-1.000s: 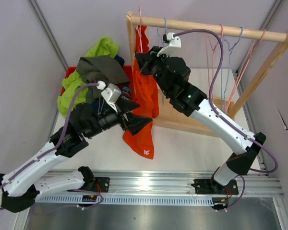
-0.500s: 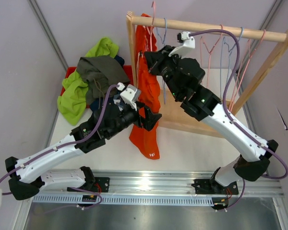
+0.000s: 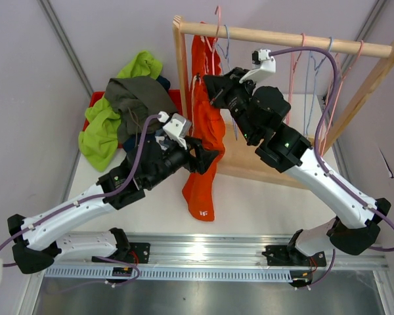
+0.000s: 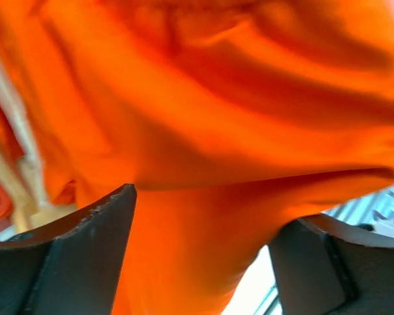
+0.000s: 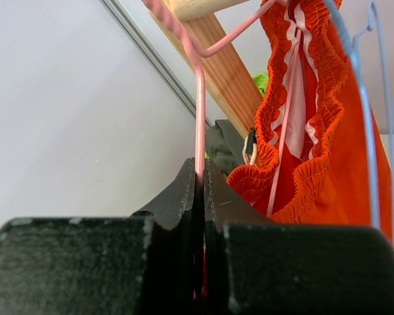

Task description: Remove the shorts from the hanger

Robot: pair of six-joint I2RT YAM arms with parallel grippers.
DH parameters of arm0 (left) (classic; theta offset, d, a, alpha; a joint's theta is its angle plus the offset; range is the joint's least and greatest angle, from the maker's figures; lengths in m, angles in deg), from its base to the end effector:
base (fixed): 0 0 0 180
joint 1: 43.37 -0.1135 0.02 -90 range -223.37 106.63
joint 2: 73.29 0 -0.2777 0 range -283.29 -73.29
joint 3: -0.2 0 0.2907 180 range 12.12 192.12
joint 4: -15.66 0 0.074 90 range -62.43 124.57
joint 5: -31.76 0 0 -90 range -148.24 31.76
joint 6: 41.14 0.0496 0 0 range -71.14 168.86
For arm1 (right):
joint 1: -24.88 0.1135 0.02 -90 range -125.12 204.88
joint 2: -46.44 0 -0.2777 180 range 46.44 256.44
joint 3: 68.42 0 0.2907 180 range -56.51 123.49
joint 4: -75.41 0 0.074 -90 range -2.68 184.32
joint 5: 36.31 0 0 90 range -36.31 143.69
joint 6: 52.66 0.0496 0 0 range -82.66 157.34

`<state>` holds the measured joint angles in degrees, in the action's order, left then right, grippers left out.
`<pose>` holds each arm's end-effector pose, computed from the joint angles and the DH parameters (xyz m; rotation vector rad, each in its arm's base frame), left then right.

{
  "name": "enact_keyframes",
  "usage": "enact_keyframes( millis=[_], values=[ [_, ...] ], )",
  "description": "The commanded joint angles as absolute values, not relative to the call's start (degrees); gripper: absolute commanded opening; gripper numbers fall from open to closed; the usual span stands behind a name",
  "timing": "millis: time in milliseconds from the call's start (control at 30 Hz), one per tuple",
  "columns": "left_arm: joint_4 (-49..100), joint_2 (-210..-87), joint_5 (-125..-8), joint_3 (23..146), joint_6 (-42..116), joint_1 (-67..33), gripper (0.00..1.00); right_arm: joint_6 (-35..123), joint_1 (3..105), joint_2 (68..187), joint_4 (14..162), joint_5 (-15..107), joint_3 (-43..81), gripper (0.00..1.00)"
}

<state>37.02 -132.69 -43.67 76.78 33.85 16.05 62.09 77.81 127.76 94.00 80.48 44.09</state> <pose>0.1522 -0.2330 0.4295 0.4523 1.6390 -0.7774 0.2241 0.2596 0.5644 0.0612 1.4220 0.8149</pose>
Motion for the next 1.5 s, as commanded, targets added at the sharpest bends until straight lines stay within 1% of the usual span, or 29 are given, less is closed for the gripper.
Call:
enact_keyframes(
  millis=[0, 33, 67, 100, 167, 200, 367, 400, 633, 767, 867, 1000, 1067, 1200, 1333, 1467],
  values=[
    [29.8, -132.3, -51.1, 77.5, 32.7, 16.3, 0.68, 62.8, 78.1, 125.5, 85.9, 81.8, 44.4, 0.00],
    [28.8, -131.9, -54.5, 77.2, 31.6, 16.3, 0.61, 62.7, 78.1, 125.7, 85.8, 81.8, 44.4, 0.00],
    [27.8, -131.8, -56.0, 76.2, 30.9, 16.4, 0.51, 62.6, 78.1, 125.8, 85.7, 82.0, 44.5, 0.00],
    [25.7, -131.7, -57.3, 75.8, 30.3, 16.4, 0.29, 62.5, 78.1, 125.8, 85.5, 82.2, 44.5, 0.00],
    [24.0, -131.2, -60.5, 74.6, 28.3, 16.6, 0.08, 62.3, 78.1, 125.8, 85.2, 82.3, 44.6, 0.00],
    [23.7, -130.9, -60.6, 73.6, 27.9, 17.3, 0.00, 62.1, 78.1, 125.9, 85.0, 82.5, 44.7, 0.00],
    [22.8, -128.4, -58.9, 70.6, 28.1, 21.3, 0.00, 60.8, 78.0, 126.2, 84.9, 83.1, 45.4, 0.00],
    [22.8, -128.0, -58.6, 69.6, 28.4, 23.7, 0.00, 60.7, 77.8, 126.3, 85.4, 83.2, 46.1, 0.00],
    [22.9, -124.6, -47.4, 59.5, 27.3, 36.1, 0.00, 60.5, 75.5, 127.0, 87.1, 82.3, 49.9, 0.00],
    [23.3, -124.8, -41.4, 57.2, 26.9, 45.2, 0.00, 60.2, 74.9, 127.0, 89.2, 82.3, 50.8, 0.00],
    [23.4, -125.7, -38.2, 56.1, 25.8, 48.2, 0.00, 60.0, 74.9, 126.7, 89.4, 82.3, 50.9, 0.00],
    [23.5, -126.5, -34.8, 56.0, 24.8, 48.6, 0.00, 61.1, 74.7, 126.2, 90.9, 82.0, 50.6, 0.00],
    [25.4, -127.3, -29.4, 56.8, 25.2, 48.6, 0.00, 62.6, 74.8, 125.1, 93.2, 81.7, 50.2, 0.00],
    [30.2, -130.0, -22.0, 65.4, 31.0, 46.1, 0.00, 66.8, 76.9, 120.8, 97.0, 82.0, 45.1, 0.00],
    [32.4, -130.9, -23.8, 71.3, 34.0, 37.0, 0.00, 73.5, 78.9, 114.5, 102.0, 81.4, 38.1, 0.00],
    [34.5, -131.6, -27.2, 75.2, 37.2, 29.6, 0.00, 82.6, 79.4, 108.2, 109.5, 77.3, 32.3, 0.00]
  ],
)
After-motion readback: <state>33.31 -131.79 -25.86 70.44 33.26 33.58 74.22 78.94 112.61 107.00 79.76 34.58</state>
